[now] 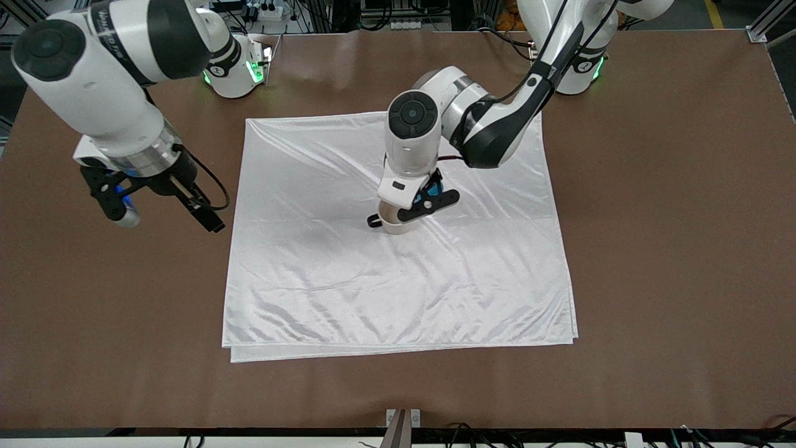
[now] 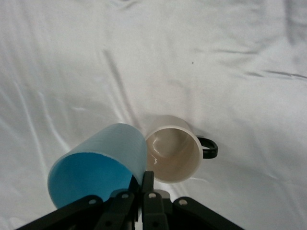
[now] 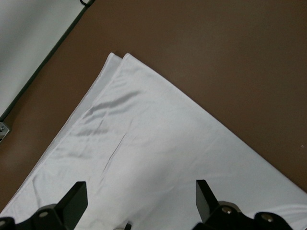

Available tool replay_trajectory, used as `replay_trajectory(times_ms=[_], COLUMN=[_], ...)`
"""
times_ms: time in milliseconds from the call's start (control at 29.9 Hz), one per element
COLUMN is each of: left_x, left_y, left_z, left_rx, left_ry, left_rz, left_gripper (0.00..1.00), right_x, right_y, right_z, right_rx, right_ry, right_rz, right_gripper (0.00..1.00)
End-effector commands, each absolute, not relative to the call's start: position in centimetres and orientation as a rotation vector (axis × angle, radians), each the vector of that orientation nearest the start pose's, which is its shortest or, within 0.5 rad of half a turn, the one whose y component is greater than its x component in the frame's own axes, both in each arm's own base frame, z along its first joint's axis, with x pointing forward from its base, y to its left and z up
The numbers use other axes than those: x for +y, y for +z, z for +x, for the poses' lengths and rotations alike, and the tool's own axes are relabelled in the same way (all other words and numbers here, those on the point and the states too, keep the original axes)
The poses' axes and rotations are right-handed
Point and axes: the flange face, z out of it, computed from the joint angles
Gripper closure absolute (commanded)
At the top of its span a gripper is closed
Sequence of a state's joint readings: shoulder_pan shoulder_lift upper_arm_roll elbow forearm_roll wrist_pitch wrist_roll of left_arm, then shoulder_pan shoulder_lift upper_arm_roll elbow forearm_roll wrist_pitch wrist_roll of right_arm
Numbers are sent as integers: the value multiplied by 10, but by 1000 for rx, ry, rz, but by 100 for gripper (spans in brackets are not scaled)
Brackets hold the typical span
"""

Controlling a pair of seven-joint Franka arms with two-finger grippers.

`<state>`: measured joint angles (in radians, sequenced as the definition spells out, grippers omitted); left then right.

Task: Place blue cup into white mug on cloth

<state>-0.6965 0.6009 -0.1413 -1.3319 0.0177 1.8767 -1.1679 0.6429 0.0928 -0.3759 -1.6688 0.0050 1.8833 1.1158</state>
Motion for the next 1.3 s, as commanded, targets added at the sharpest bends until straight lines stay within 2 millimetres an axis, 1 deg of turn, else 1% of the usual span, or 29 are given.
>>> replay_trajectory(times_ms=[0,67,167,267,367,434,568,768,835,902,1002,1069,1135,1169,1202,1269], left_x=[-535,-541,-548,-555,-562,-565,-570,-574,-574,-574,-574,-573,-573,-573,-573,-572], left_y=[371,366,361,360,361,361,351,342,341,336,333,331,330,330,326,323], left_z=[490,485,478,473,467,467,467,467,468,468,468,468,468,468,469,470], left_rx=[-570,-561,-555,-556,-542,-555,-564,-564,-564,-565,-564,-560,-561,-559,-560,-562], left_ry=[144,142,144,136,123,112,102,91,87,92,93,93,96,96,98,102], left_rz=[-3084,-3086,-3087,-3092,-3107,-3119,-3131,-3145,-3147,-3140,-3137,-3134,-3131,-3132,-3127,-3123], left_gripper=[100,100,100,100,100,100,100,100,100,100,100,100,100,100,100,100], right_x=[120,100,76,50,29,15,-9,-32,-35,-39,-44,-44,-49,-56,-57,-53], right_y=[571,575,583,587,590,593,597,598,598,597,599,599,599,601,604,604], right_z=[571,571,571,571,570,570,569,567,566,565,565,565,565,564,565,565], right_rx=[1153,1127,1091,1042,969,930,804,688,645,620,608,590,585,595,593,579], right_ry=[-180,-175,-182,-182,-185,-193,-206,-198,-196,-185,-185,-185,-187,-191,-197,-198], right_rz=[-2872,-2888,-2896,-2919,-2946,-2958,-2997,-3035,-3048,-3057,-3060,-3065,-3068,-3065,-3065,-3068], right_gripper=[0,0,0,0,0,0,0,0,0,0,0,0,0,0,0,0])
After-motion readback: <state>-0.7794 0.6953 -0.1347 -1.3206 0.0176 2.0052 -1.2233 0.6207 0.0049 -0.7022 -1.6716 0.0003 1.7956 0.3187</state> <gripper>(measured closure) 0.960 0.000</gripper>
